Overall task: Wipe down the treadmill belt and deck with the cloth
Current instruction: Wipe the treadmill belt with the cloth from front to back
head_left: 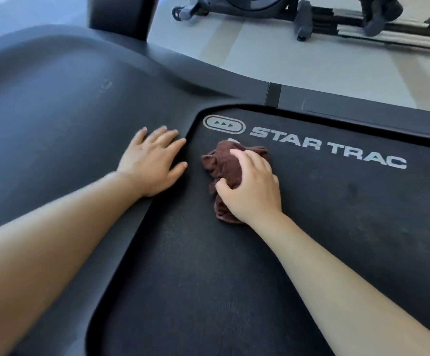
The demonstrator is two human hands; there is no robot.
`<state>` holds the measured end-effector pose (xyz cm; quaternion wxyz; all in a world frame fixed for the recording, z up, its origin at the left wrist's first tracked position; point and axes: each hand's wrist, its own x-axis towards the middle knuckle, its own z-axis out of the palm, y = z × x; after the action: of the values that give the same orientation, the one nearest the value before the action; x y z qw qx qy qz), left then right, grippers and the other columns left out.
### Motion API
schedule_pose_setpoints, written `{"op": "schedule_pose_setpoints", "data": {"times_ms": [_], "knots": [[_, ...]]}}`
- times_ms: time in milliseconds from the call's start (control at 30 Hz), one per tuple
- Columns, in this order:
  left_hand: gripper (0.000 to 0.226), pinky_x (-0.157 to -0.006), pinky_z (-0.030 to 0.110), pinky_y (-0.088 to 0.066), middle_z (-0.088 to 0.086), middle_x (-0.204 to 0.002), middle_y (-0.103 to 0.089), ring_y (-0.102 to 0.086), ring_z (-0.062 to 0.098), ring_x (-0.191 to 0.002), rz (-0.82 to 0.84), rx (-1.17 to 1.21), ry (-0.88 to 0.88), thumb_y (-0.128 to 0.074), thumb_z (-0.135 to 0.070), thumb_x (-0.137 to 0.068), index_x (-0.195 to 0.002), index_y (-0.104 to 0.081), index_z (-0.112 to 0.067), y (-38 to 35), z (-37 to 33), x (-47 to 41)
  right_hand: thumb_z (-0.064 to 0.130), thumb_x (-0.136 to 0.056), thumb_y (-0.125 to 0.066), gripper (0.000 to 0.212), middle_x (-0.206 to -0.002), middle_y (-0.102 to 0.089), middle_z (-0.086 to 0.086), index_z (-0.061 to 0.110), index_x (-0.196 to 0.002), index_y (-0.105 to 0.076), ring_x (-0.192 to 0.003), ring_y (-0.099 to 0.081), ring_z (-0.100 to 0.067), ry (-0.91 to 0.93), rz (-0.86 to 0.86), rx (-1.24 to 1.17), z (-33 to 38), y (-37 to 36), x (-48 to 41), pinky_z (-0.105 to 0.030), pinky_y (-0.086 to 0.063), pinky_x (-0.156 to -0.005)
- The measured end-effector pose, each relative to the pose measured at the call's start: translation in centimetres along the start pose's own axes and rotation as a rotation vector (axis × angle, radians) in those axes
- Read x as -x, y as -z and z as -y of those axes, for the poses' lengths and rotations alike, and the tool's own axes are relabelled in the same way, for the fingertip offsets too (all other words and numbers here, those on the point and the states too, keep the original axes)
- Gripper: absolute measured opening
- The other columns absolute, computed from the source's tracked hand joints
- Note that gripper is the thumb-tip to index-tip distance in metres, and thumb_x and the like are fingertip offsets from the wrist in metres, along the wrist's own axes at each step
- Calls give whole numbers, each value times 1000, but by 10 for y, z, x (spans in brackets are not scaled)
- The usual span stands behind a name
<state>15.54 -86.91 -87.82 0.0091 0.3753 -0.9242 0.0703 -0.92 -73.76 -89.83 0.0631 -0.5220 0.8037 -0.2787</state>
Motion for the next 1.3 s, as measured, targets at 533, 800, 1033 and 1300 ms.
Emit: {"op": "schedule_pose_setpoints", "data": {"times_ms": [533, 800, 1033, 1300], "knots": [[60, -115, 40, -7, -3, -151, -33, -13, 22, -144, -49, 91, 99, -26, -52, -93, -144, -34, -21, -24, -47, 7, 44, -81, -55, 58, -139, -46, 3, 26, -135, -45, -131, -36, -21, -47, -15, 0, -16, -14, -96, -43, -30, -105], [60, -114, 42, -9, 0, -149, -36, -16, 24, -143, -57, 65, 86, -26, -51, -93, -143, -35, -19, -23, -49, 8, 42, -83, -55, 57, -140, -44, 4, 27, -137, -43, -131, -36, -22, -71, 22, -9, -20, -8, -131, -43, -32, -103], [60, -115, 43, -10, 2, -149, -36, -16, 26, -143, -31, 65, 96, -28, -49, -93, -143, -35, -16, -21, -52, 9, 39, -84, -56, 58, -142, -42, 4, 27, -138, -41, -133, -33, -21, -77, 36, 21, -46, 25, -59, -42, -32, -103], [59, -115, 47, -12, 13, -153, -24, -15, 27, -143, 13, 313, 196, -39, -40, -94, -143, -32, -9, -21, -101, 11, 37, -83, -56, 58, -146, -40, 5, 26, -138, -42, -134, -31, -19, -131, -53, 17, -89, 61, 27, -41, -30, -106]]}}
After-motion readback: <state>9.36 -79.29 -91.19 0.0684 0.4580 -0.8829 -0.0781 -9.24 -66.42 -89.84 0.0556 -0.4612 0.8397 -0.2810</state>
